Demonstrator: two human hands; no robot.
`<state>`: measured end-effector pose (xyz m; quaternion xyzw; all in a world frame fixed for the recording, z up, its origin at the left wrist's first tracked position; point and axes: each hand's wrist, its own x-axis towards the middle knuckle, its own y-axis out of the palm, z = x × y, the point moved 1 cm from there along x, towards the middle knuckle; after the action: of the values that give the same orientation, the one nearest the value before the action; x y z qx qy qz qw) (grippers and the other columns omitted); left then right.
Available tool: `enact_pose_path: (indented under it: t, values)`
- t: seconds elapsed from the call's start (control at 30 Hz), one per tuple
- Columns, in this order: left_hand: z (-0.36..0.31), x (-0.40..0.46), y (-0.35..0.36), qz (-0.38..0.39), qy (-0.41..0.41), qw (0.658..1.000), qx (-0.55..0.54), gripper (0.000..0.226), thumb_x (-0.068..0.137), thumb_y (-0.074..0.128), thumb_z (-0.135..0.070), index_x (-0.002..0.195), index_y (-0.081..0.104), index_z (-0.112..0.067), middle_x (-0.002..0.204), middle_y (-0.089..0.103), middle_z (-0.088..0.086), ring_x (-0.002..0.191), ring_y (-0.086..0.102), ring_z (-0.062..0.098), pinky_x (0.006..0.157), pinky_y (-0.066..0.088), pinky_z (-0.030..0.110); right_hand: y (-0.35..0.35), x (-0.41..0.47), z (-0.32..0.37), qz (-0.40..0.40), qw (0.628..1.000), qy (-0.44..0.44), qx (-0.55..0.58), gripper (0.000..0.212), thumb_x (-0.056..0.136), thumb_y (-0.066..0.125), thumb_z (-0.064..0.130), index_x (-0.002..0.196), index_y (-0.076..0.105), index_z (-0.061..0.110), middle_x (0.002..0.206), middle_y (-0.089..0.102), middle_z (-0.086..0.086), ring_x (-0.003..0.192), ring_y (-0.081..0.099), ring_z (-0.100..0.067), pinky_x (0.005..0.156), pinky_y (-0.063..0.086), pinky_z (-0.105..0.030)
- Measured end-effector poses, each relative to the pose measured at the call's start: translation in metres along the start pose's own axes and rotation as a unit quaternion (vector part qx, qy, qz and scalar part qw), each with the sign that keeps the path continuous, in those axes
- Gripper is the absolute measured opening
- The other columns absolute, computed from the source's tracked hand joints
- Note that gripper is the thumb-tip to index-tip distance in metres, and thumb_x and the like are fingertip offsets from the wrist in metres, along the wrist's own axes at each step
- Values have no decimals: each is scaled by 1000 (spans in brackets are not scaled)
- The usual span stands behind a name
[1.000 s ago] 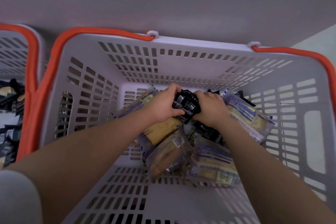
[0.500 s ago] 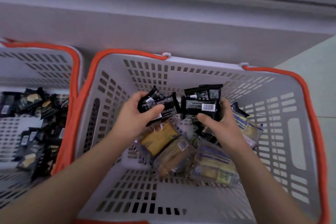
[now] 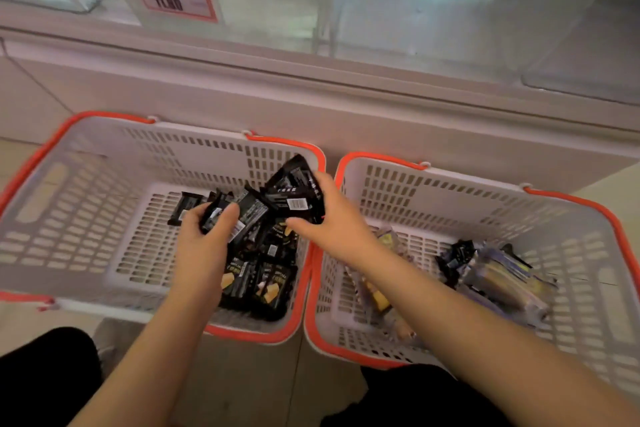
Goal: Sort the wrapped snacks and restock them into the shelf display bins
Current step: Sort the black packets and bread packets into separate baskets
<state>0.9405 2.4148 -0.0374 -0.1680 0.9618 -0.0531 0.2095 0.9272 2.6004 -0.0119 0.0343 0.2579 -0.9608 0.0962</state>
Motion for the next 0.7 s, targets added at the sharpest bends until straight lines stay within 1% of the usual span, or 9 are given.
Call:
enact_pose_path:
  t: [0.07,0.13,0.2,0.3,0.37,0.47,0.53,0.6,0.7]
  values:
    - [10,8,-16,-20,5,999,38,51,75,69,-46,116,51,-21,111,61,9,87,61,17,58,51,27,14,5,1,106,989,-8,-103,73,83,69,27,142,28,16,138,49,-6,122,50,-22,94,42,-28]
    - [20,13,-23,-27,-2,997,77,52,80,69,-37,123,47,-16,113,58,5,95,59,20,69,49,32,22,3,-3,205,960,-1,-190,76,85,66,30,146,23,15,148,35,-7,133,37,-22,106,33,-31]
    - [28,12,-20,-17,2,994,104,53,81,69,-34,124,47,-13,112,58,5,101,57,24,82,49,40,21,-2,-8,225,945,5,-238,71,88,62,32,146,25,16,150,32,-5,135,34,-20,108,28,-29]
    - [45,6,-8,0,53,982,179,49,82,67,-30,122,49,-9,107,61,4,103,58,26,82,44,29,10,-11,-19,153,956,13,-250,47,91,57,28,135,44,16,138,47,-3,125,44,-16,99,30,-20]
    - [59,3,-1,60,73,960,264,44,86,62,-28,124,48,-9,113,61,6,106,57,25,80,41,28,1,-20,-30,95,963,24,-249,33,92,54,22,124,53,14,128,55,-3,118,50,-16,91,32,-18]
    - [78,1,6,230,89,877,414,42,90,54,-21,130,45,-10,124,56,11,112,54,27,89,43,32,-8,-39,-50,51,969,55,-237,25,93,51,19,116,58,11,120,58,-4,113,53,-18,87,35,-21]
    - [79,-1,10,304,108,820,472,50,89,50,-17,138,40,-14,131,51,12,118,50,29,97,41,33,-9,-52,-64,36,970,63,-232,21,93,51,19,111,60,12,113,61,-3,108,55,-18,83,37,-22]
    - [69,-7,16,324,130,822,450,49,85,47,-11,134,46,-14,129,53,12,116,51,29,94,41,31,-9,-65,-80,18,973,81,-217,18,91,53,17,108,61,13,111,62,-3,104,57,-19,86,39,-26]
    - [46,-18,31,276,199,854,395,41,84,49,-5,124,55,-10,123,57,11,116,51,28,95,38,31,-12,-81,-99,-17,975,121,-184,17,89,55,14,106,62,12,110,64,-3,101,59,-19,83,41,-25]
